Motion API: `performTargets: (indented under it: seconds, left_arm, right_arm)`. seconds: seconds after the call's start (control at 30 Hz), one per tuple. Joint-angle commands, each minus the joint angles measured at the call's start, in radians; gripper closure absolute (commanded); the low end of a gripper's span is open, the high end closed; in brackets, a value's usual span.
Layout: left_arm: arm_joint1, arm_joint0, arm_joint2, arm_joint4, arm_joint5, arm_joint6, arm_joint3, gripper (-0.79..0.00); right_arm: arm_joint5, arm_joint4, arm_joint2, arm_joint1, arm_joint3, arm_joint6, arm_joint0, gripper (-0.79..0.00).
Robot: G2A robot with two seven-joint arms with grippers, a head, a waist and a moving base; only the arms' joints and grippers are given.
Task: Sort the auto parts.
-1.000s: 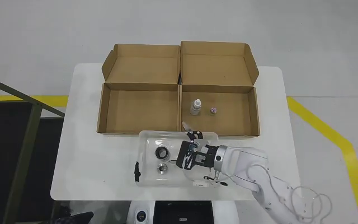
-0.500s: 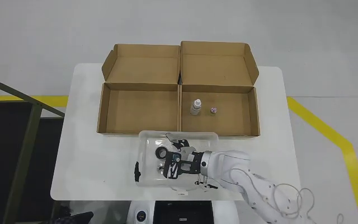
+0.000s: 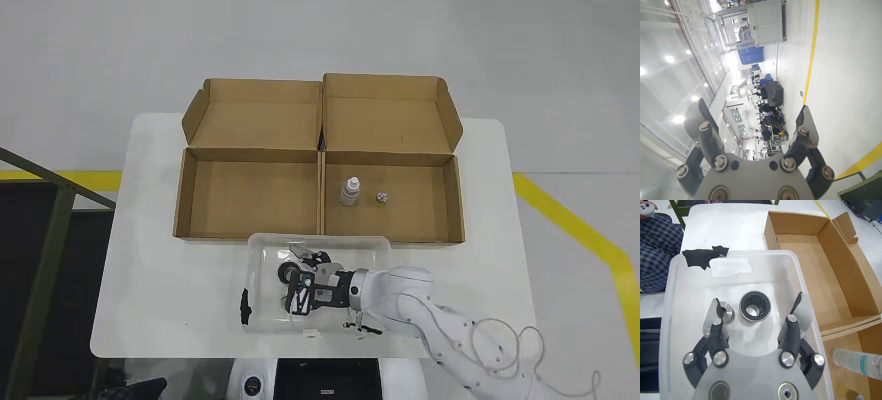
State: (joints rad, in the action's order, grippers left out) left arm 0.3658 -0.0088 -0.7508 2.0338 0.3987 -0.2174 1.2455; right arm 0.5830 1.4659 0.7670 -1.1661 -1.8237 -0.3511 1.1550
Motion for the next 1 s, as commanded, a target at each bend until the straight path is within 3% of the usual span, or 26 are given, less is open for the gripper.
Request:
performTargets:
  seconds: [0.0, 0.2, 0.73, 0.97]
  left_arm:
    - [0.0, 0.0, 0.0, 0.0, 0.0, 0.0, 0.0, -0.785]
    - [0.0, 0.0, 0.0, 0.0, 0.0, 0.0, 0.0, -0.785]
    - [0.0, 0.0, 0.0, 0.0, 0.0, 0.0, 0.0, -0.785]
    - [0.0, 0.0, 0.0, 0.0, 0.0, 0.0, 0.0, -0.785]
  right_arm:
    - [0.001, -0.005, -0.002, -0.002, 0.012, 0.001, -0.006, -0.579]
    - [0.006, -0.018, -0.013, -0.012, 0.051, -0.005, -0.025, -0.585]
    - [0.001, -0.048, -0.027, -0.034, 0.144, 0.014, -0.066, -0.465]
    - [0.009, -0.053, -0.037, -0.042, 0.165, 0.023, -0.076, -0.474]
